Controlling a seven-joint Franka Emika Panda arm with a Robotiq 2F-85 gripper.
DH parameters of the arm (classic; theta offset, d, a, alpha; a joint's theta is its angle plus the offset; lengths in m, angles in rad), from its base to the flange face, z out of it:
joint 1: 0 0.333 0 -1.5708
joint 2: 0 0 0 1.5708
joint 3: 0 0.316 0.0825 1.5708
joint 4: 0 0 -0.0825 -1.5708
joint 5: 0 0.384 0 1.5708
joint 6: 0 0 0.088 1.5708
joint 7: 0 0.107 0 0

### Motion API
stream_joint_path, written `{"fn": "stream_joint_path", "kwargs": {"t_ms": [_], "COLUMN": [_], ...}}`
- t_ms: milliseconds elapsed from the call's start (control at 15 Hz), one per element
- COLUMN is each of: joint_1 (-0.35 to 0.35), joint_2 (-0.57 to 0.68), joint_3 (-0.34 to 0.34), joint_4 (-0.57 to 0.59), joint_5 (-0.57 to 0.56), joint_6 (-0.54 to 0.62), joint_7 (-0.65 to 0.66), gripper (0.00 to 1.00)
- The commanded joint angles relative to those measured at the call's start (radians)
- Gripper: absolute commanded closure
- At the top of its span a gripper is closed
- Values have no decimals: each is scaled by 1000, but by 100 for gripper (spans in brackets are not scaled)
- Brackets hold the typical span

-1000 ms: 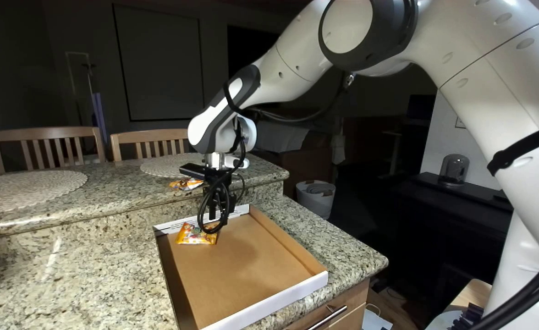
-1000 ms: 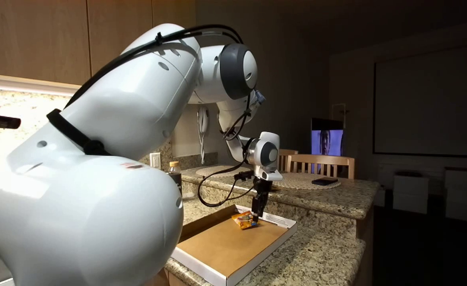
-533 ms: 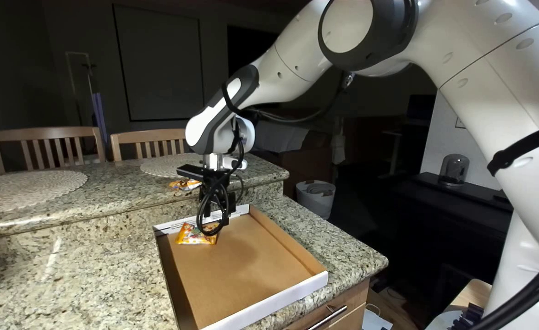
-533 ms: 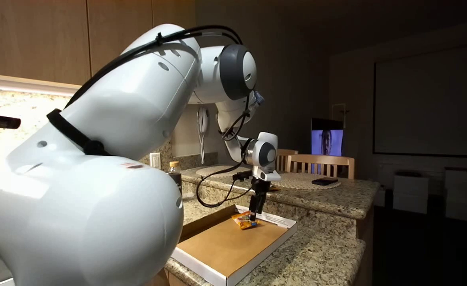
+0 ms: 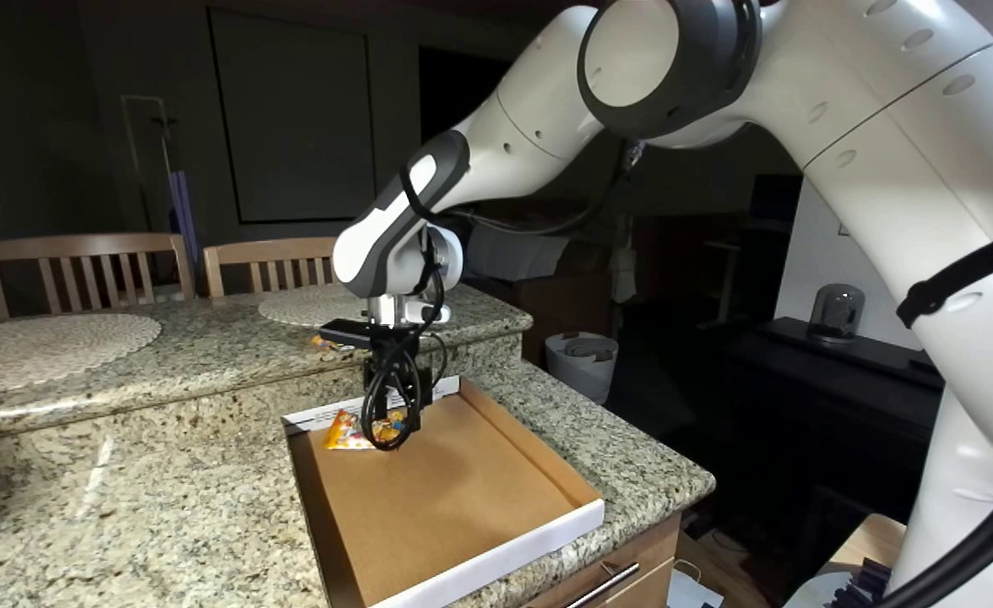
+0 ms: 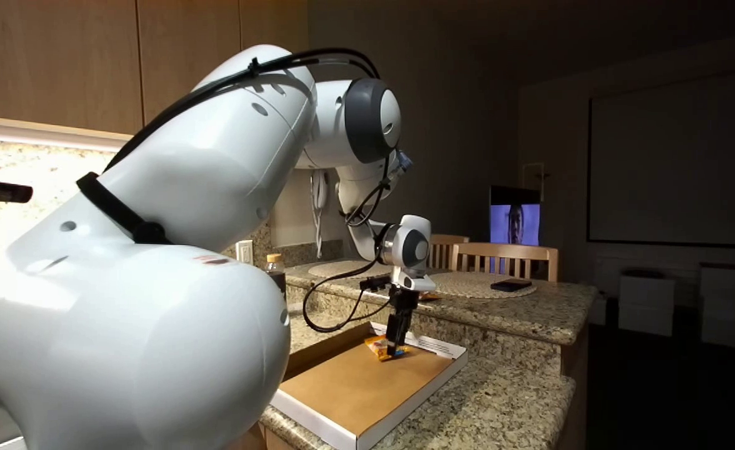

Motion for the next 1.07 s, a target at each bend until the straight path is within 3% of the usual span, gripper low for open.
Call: {"fn": "stream_joint_path", "kwargs": {"t_ms": [0, 533, 800, 1000], "joint_1": [4, -1, -2, -6], "joint_2": [0, 5, 4, -1], "joint_3": [-9, -22, -28, -27], "joint_4": [8, 16, 19, 15], "joint_5": [-16, -9, -9, -4], "joint_6": [-23, -23, -22, -19], "joint_7": [-15, -1, 4, -1], "gripper": [40, 93, 100, 96]}}
